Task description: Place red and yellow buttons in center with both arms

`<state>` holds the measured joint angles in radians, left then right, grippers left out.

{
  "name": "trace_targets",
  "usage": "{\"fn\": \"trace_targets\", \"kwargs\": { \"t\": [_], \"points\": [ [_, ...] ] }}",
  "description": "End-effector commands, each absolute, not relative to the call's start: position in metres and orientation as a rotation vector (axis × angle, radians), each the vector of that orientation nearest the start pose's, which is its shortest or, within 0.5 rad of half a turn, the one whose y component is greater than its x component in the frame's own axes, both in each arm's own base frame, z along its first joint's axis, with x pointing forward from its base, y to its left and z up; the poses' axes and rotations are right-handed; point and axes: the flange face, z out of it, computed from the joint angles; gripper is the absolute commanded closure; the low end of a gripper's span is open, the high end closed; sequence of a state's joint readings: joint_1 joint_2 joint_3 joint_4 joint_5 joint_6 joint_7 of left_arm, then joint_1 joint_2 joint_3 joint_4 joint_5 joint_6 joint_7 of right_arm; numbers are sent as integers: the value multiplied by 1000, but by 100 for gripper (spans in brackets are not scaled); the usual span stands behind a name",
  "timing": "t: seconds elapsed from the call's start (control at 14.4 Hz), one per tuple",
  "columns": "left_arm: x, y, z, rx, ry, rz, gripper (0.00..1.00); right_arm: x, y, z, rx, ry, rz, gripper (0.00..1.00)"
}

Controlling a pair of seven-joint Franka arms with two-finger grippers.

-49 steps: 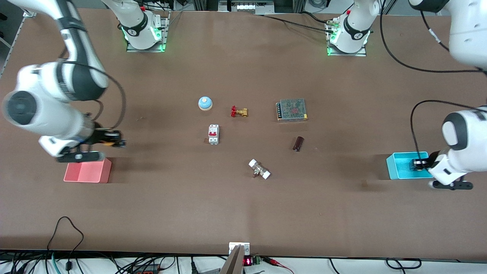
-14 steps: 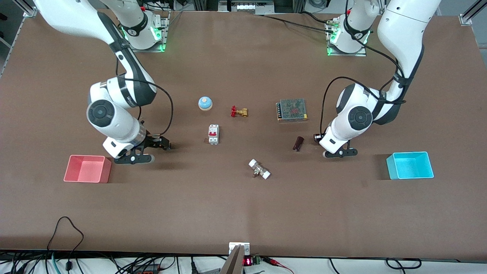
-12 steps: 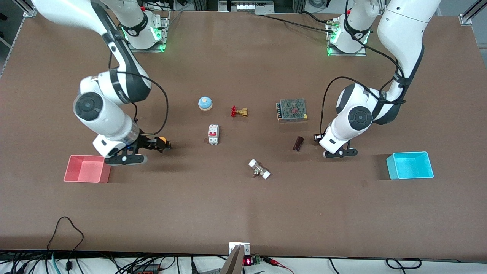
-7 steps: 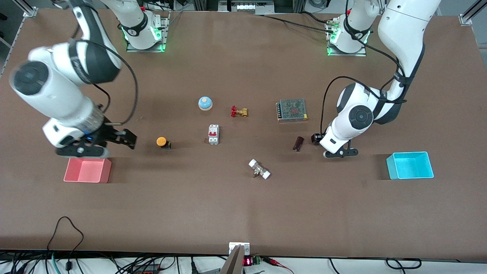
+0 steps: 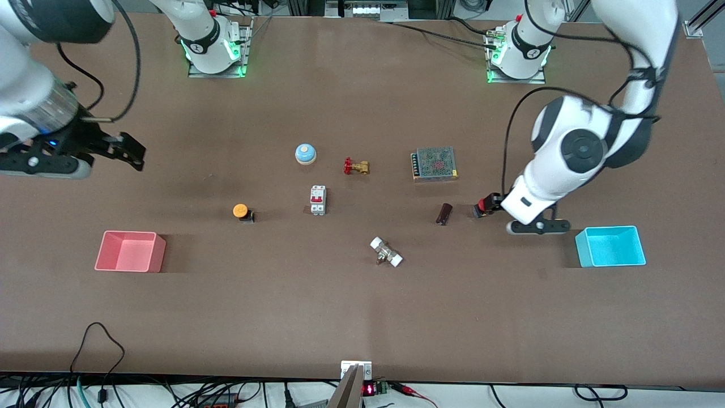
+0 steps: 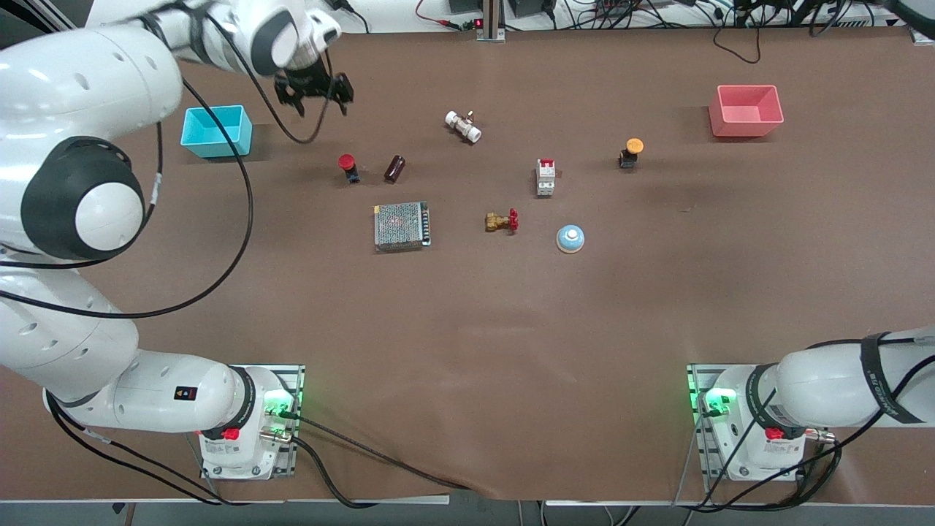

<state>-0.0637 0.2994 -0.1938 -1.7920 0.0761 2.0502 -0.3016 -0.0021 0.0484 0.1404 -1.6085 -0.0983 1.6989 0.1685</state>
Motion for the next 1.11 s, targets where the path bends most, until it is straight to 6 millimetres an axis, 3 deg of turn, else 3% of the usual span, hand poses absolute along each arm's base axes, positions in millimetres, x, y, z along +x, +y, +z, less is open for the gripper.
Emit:
{"fn": "trace_targets", "kwargs": {
  "t": [0.0, 0.14, 0.35, 0.49, 0.56, 0.7, 0.84, 1.04],
  "points": [
    [635, -131, 452, -3108, 122, 68, 0, 568, 68, 607, -3218, -3, -28, 0],
    [634, -120, 494, -3095, 157, 132, 0, 569, 64, 607, -3215, 5, -24, 0],
    [631, -73, 556, -3106, 312, 189, 0, 571, 59, 607, -3196, 29, -9, 0],
    [604, -55, 600, -3105, 293, 99, 0, 571, 56, 605, -3197, 34, 11, 0],
    [594, -48, 610, -3106, 267, 66, 0, 571, 56, 605, -3197, 34, 13, 0],
    [574, -40, 604, -3110, 248, -7, 0, 572, 57, 604, -3195, 37, 13, 0],
    [539, -37, 605, -3096, 248, -149, 0, 572, 59, 604, -3184, 42, 10, 0],
    [533, -40, 608, -3092, 264, -107, 0, 572, 60, 604, -3153, 50, 12, 0]
  ]
}}
